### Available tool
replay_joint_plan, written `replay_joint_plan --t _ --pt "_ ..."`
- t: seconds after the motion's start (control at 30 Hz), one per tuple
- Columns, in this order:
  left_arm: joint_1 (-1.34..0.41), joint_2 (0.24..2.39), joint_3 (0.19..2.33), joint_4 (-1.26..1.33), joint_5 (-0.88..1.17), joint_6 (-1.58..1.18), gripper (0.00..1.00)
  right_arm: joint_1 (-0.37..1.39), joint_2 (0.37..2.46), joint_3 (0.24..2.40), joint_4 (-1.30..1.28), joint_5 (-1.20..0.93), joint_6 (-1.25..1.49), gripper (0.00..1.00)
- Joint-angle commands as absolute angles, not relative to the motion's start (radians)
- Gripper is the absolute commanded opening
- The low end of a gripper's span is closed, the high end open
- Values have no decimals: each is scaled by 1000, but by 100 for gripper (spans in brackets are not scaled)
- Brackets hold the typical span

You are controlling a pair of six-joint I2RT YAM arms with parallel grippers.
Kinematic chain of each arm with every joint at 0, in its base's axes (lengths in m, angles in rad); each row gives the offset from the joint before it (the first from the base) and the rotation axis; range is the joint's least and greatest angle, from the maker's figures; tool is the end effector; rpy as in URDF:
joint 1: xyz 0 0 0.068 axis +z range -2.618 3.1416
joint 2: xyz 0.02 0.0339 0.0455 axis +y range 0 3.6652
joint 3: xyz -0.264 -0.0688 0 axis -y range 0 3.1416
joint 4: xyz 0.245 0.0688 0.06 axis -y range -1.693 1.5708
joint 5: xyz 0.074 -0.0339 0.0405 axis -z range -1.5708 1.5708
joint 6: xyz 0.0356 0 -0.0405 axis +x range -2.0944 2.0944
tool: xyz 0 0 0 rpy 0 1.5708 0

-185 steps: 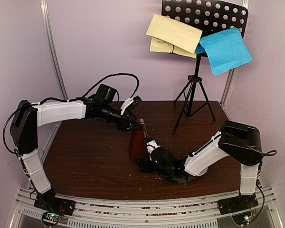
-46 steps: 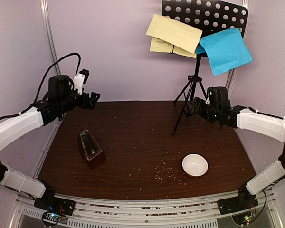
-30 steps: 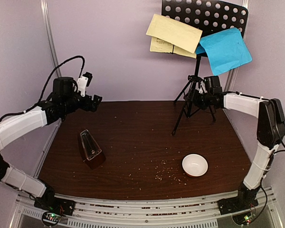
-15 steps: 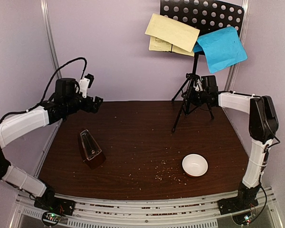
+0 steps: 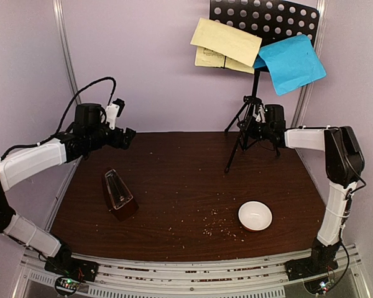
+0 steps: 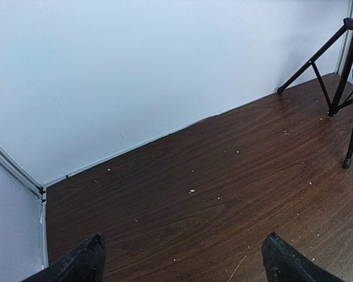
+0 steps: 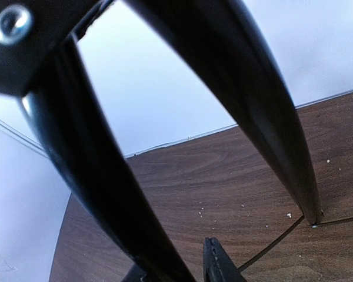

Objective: Pack up the instrument practice props

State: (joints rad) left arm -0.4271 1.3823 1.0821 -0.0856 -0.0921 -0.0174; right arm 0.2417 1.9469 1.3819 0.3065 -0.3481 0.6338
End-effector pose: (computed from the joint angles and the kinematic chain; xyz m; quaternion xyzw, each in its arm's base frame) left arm 0.2960 -0.1311 0.3165 0.1434 0.8166 -0.0857 0.5525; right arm 0.4436 0.1219 0.2511 0.0484 0.7860 0.3790 0.4860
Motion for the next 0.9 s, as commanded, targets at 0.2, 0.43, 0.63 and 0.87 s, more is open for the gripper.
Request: replay_joint_plan --t 0.2,0.43,0.63,0.87 --pt "-426 1394 1103 -77 -91 -14 95 241 1959 1377 391 -406 632 6" --pt "-426 1395 1102 -77 -75 -17 95 261 1890 1297 429 -462 618 0" --pt "-426 1394 1103 -77 -64 -23 95 326 1827 1250 402 -496 550 0" --pt "-426 1392 1101 -76 -60 -30 95 432 1775 1178 396 -502 532 0"
